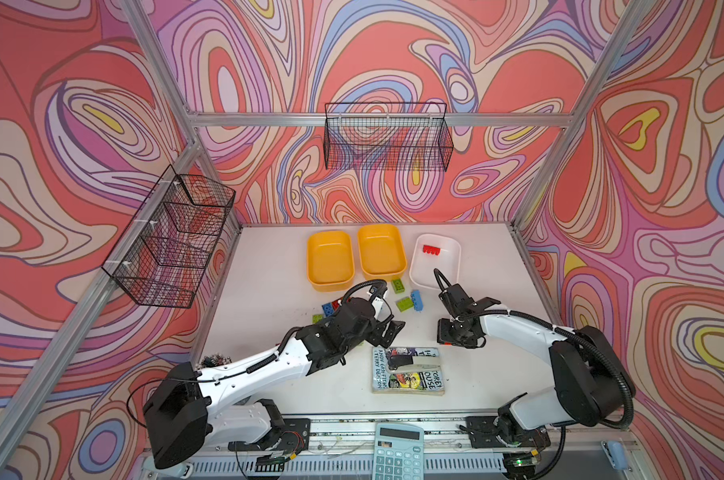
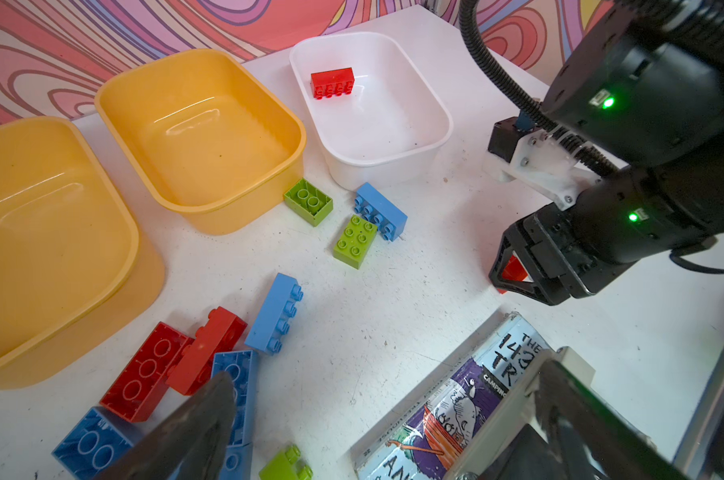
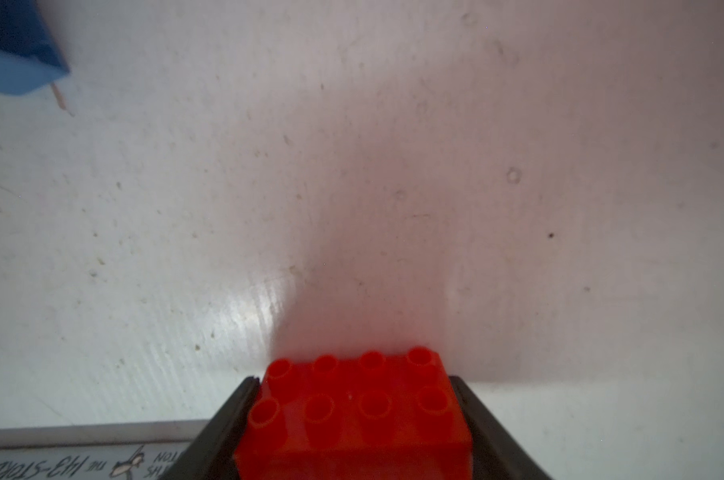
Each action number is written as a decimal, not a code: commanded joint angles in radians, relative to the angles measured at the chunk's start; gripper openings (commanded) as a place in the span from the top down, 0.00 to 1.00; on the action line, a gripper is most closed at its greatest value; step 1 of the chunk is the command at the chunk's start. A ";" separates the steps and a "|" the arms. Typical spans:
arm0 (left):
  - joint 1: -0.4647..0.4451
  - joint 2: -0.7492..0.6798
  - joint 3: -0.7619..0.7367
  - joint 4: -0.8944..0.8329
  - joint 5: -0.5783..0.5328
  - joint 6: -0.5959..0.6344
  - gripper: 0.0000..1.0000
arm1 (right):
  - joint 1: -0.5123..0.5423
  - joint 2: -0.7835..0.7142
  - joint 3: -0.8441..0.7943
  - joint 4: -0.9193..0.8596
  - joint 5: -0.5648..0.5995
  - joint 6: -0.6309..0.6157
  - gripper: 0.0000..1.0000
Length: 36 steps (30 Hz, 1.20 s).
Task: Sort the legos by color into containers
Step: 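Lift the red brick and carry it over the white bin, then open the right gripper to drop the red brick into the white bin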
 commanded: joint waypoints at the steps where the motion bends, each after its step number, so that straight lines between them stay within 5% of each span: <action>1: -0.006 0.015 0.037 -0.022 -0.005 0.018 0.00 | 0.006 -0.024 0.059 -0.013 0.022 0.026 0.47; 10: -0.006 0.065 0.088 0.006 -0.005 0.051 0.00 | 0.005 0.057 0.336 -0.082 0.090 -0.025 0.47; 19: -0.004 0.126 0.140 0.023 -0.025 0.108 0.00 | -0.025 0.376 0.691 -0.087 0.189 -0.131 0.48; 30: 0.102 0.172 0.237 -0.076 0.026 0.114 0.00 | -0.142 0.677 0.997 -0.065 0.134 -0.173 0.47; 36: 0.144 0.172 0.227 -0.054 0.031 0.100 0.00 | -0.157 0.813 1.167 -0.113 0.126 -0.179 0.33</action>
